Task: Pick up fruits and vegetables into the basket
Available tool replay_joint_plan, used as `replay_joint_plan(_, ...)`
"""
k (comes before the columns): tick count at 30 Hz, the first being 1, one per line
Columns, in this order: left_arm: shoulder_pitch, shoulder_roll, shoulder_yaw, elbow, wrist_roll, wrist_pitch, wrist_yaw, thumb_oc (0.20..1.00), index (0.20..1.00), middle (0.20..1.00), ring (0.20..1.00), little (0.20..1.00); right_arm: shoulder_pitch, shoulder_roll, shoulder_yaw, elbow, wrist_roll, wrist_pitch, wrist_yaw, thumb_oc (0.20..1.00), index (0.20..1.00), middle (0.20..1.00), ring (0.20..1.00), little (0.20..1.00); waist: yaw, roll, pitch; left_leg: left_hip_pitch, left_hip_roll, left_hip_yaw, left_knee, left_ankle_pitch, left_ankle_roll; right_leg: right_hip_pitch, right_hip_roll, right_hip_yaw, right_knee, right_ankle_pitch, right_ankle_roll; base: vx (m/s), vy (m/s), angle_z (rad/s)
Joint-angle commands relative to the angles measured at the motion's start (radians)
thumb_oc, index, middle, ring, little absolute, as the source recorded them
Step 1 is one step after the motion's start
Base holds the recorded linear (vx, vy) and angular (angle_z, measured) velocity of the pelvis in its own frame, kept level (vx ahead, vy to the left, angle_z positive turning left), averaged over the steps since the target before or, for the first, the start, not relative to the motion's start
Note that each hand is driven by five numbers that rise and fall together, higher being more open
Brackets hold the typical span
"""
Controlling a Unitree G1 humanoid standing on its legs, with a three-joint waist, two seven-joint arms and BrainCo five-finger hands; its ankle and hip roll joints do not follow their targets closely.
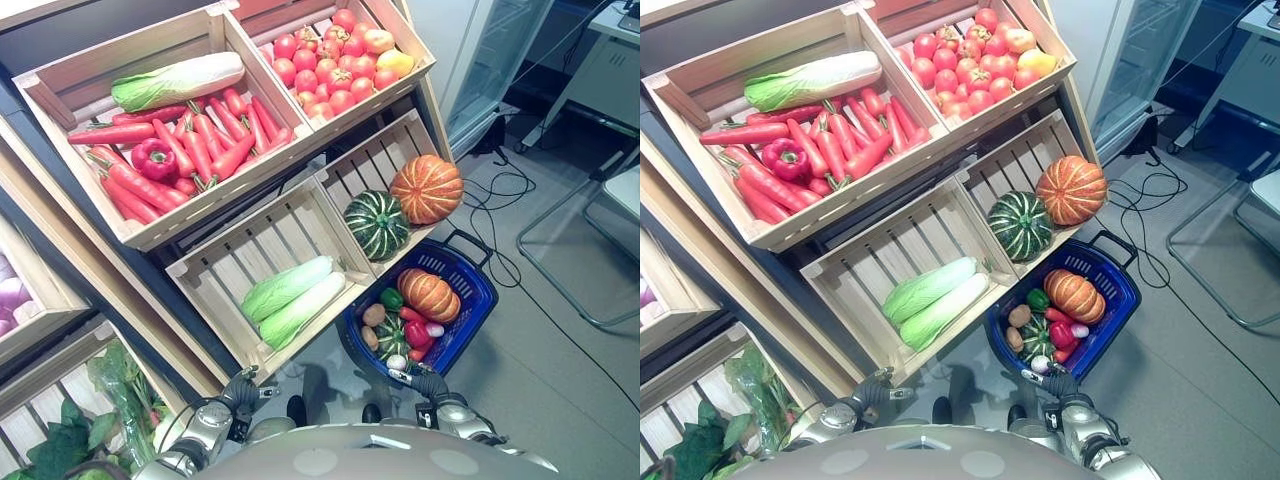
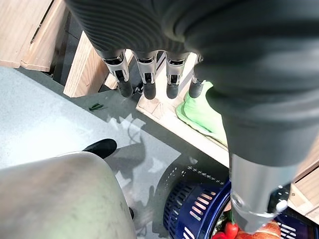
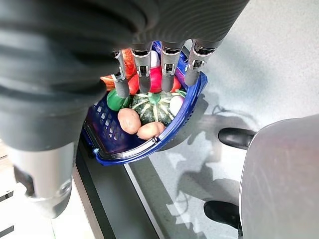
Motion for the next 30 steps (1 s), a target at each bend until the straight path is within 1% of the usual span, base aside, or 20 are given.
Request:
replay_joint_plan(1, -0.081, -0.008, -0.003, 0.031, 0.066, -0.06, 0.066, 1.0, 1.0, 1.0, 1.0, 1.0, -0.049, 0.0, 0.025, -0.003, -0.001, -0.017, 0.005, 1.0, 1.0, 1.0, 1.0, 1.0, 0.013, -0.036, 0.02, 0.023, -0.033, -0.032, 0.003, -0.098, 0.022, -0.006, -0.033, -0.024, 0.015, 0.004, 0.061, 0.0, 0.0, 0.0)
replay_joint_plan(3, -0.086, 0.003, -0.02, 0.008, 0.107, -0.101, 0.095, 1.0, 1.0, 1.0, 1.0, 1.0, -0.05, -0.003, 0.03, -0.008, 0.005, -0.017, 0.004, 1.0, 1.0, 1.0, 1.0, 1.0, 0.012, -0.036, 0.023, 0.023, -0.033, -0.032, 0.003, -0.098, 0.022, -0.007, -0.032, -0.02, 0.016, 0.004, 0.061, 0.0, 0.0, 0.0)
replay_joint_plan(5, -0.092, 0.009, -0.03, -0.023, 0.124, -0.127, 0.128, 1.0, 1.0, 1.0, 1.0, 1.0, -0.051, -0.005, 0.032, -0.017, 0.004, -0.012, 0.003, 1.0, 1.0, 1.0, 1.0, 1.0, 0.011, -0.035, 0.027, 0.021, -0.033, -0.029, 0.003, -0.098, 0.023, -0.011, -0.03, -0.016, 0.018, 0.005, 0.062, 0.0, 0.0, 0.0)
replay_joint_plan(8, -0.109, 0.03, -0.047, -0.109, 0.188, -0.181, 0.225, 1.0, 1.0, 1.0, 1.0, 1.0, -0.055, -0.01, 0.043, -0.031, 0.022, -0.001, -0.001, 1.0, 1.0, 1.0, 1.0, 1.0, 0.009, -0.036, 0.035, 0.02, -0.034, -0.027, 0.003, -0.098, 0.023, -0.016, -0.027, -0.008, 0.024, 0.005, 0.061, 0.0, 0.0, 0.0)
replay_joint_plan(9, -0.119, 0.047, -0.056, -0.17, 0.219, -0.176, 0.277, 1.0, 1.0, 1.0, 1.0, 1.0, -0.053, -0.014, 0.051, -0.041, 0.027, 0.002, 0.0, 1.0, 1.0, 1.0, 1.0, 1.0, 0.007, -0.037, 0.04, 0.019, -0.034, -0.024, 0.003, -0.098, 0.025, -0.02, -0.025, -0.003, 0.026, 0.005, 0.06, 0.0, 0.0, 0.0)
replay_joint_plan(10, -0.122, 0.051, -0.058, -0.183, 0.237, -0.182, 0.295, 1.0, 1.0, 1.0, 1.0, 1.0, -0.053, -0.016, 0.053, -0.044, 0.03, 0.004, 0.0, 1.0, 1.0, 1.0, 1.0, 1.0, 0.007, -0.037, 0.041, 0.018, -0.035, -0.023, 0.003, -0.098, 0.025, -0.022, -0.025, -0.002, 0.028, 0.005, 0.06, 0.0, 0.0, 0.0)
replay_joint_plan(11, -0.133, 0.063, -0.067, -0.221, 0.242, -0.17, 0.323, 1.0, 1.0, 1.0, 1.0, 1.0, -0.053, -0.018, 0.06, -0.049, 0.037, 0.007, 0.0, 1.0, 1.0, 1.0, 1.0, 1.0, 0.006, -0.038, 0.044, 0.017, -0.035, -0.022, 0.003, -0.098, 0.026, -0.025, -0.024, 0.002, 0.031, 0.005, 0.06, 0.0, -0.006, -0.04)
replay_joint_plan(13, -0.154, 0.084, -0.071, -0.277, 0.295, -0.179, 0.404, 1.0, 1.0, 1.0, 1.0, 1.0, -0.05, -0.02, 0.067, -0.057, 0.05, 0.005, -0.004, 1.0, 1.0, 1.0, 1.0, 1.0, 0.003, -0.04, 0.051, 0.014, -0.035, -0.02, 0.003, -0.097, 0.027, -0.032, -0.02, 0.007, 0.04, 0.002, 0.058, 0.0, -0.006, -0.06)
replay_joint_plan(15, -0.183, 0.104, -0.067, -0.346, 0.326, -0.141, 0.461, 1.0, 1.0, 1.0, 1.0, 1.0, -0.048, -0.025, 0.074, -0.08, 0.067, 0.01, -0.018, 1.0, 1.0, 1.0, 1.0, 1.0, -0.001, -0.04, 0.065, 0.005, -0.034, -0.015, 0.008, -0.096, 0.029, -0.048, -0.018, 0.013, 0.055, -0.001, 0.056, -0.02, 0.004, -0.07)
replay_joint_plan(17, -0.215, 0.118, -0.064, -0.375, 0.351, -0.119, 0.505, 1.0, 1.0, 1.0, 1.0, 1.0, -0.055, -0.03, 0.078, -0.087, 0.073, 0.007, -0.023, 1.0, 1.0, 1.0, 1.0, 1.0, -0.005, -0.041, 0.08, -0.008, -0.034, -0.01, 0.013, -0.095, 0.031, -0.064, -0.015, 0.019, 0.064, -0.002, 0.054, -0.05, 0.007, -0.06)
replay_joint_plan(18, -0.219, 0.119, -0.063, -0.378, 0.358, -0.115, 0.512, 1.0, 1.0, 1.0, 1.0, 1.0, -0.056, -0.031, 0.079, -0.087, 0.074, 0.006, -0.023, 1.0, 1.0, 1.0, 1.0, 1.0, -0.005, -0.041, 0.083, -0.01, -0.034, -0.01, 0.013, -0.095, 0.031, -0.067, -0.014, 0.02, 0.066, -0.002, 0.054, -0.09, 0.014, -0.07)
replay_joint_plan(19, -0.265, 0.128, -0.065, -0.376, 0.369, -0.083, 0.572, 1.0, 1.0, 1.0, 1.0, 1.0, -0.065, -0.04, 0.081, -0.083, 0.084, -0.006, -0.023, 1.0, 1.0, 1.0, 1.0, 1.0, -0.011, -0.039, 0.101, -0.027, -0.033, -0.005, 0.023, -0.095, 0.034, -0.089, -0.01, 0.024, 0.086, -0.008, 0.05, -0.12, 0.021, -0.1)
replay_joint_plan(21, -0.323, 0.134, -0.061, -0.356, 0.366, -0.055, 0.633, 1.0, 1.0, 1.0, 1.0, 1.0, -0.076, -0.049, 0.088, -0.09, 0.096, -0.017, -0.029, 1.0, 1.0, 1.0, 1.0, 1.0, -0.02, -0.037, 0.13, -0.058, -0.03, 0.005, 0.053, -0.099, 0.037, -0.127, -0.005, 0.028, 0.133, -0.024, 0.046, -0.15, 0.028, -0.09)
replay_joint_plan(24, -0.392, 0.137, -0.058, -0.332, 0.372, -0.029, 0.69, 1.0, 1.0, 1.0, 1.0, 1.0, -0.087, -0.063, 0.089, -0.108, 0.11, -0.025, -0.037, 1.0, 1.0, 1.0, 1.0, 1.0, -0.031, -0.032, 0.176, -0.099, -0.027, 0.007, 0.093, -0.1, 0.038, -0.178, 0.002, 0.029, 0.207, -0.047, 0.04, -0.14, 0.027, -0.08)
replay_joint_plan(25, -0.426, 0.137, -0.065, -0.309, 0.37, -0.022, 0.727, 1.0, 1.0, 1.0, 1.0, 1.0, -0.094, -0.071, 0.089, -0.109, 0.113, -0.035, -0.039, 1.0, 1.0, 1.0, 1.0, 1.0, -0.038, -0.031, 0.202, -0.129, -0.026, 0.01, 0.13, -0.101, 0.035, -0.209, 0.004, 0.03, 0.243, -0.056, 0.038, -0.17, 0.025, -0.04)
replay_joint_plan(27, -0.479, 0.143, -0.072, -0.279, 0.371, -0.017, 0.77, 1.0, 1.0, 1.0, 1.0, 1.0, -0.11, -0.082, 0.099, -0.11, 0.126, -0.054, -0.042, 1.0, 1.0, 1.0, 1.0, 1.0, -0.045, -0.032, 0.243, -0.18, -0.025, 0.013, 0.193, -0.106, 0.029, -0.254, 0.003, 0.028, 0.295, -0.067, 0.033, -0.19, 0.021, 0.01)
replay_joint_plan(30, -0.542, 0.158, -0.077, -0.233, 0.353, -0.01, 0.808, 1.0, 1.0, 1.0, 1.0, 1.0, -0.129, -0.095, 0.104, -0.112, 0.154, -0.085, -0.042, 1.0, 1.0, 1.0, 1.0, 1.0, -0.051, -0.038, 0.286, -0.259, -0.025, 0.016, 0.286, -0.12, 0.02, -0.311, -0.002, 0.021, 0.359, -0.083, 0.022, -0.17, 0.006, 0.0)
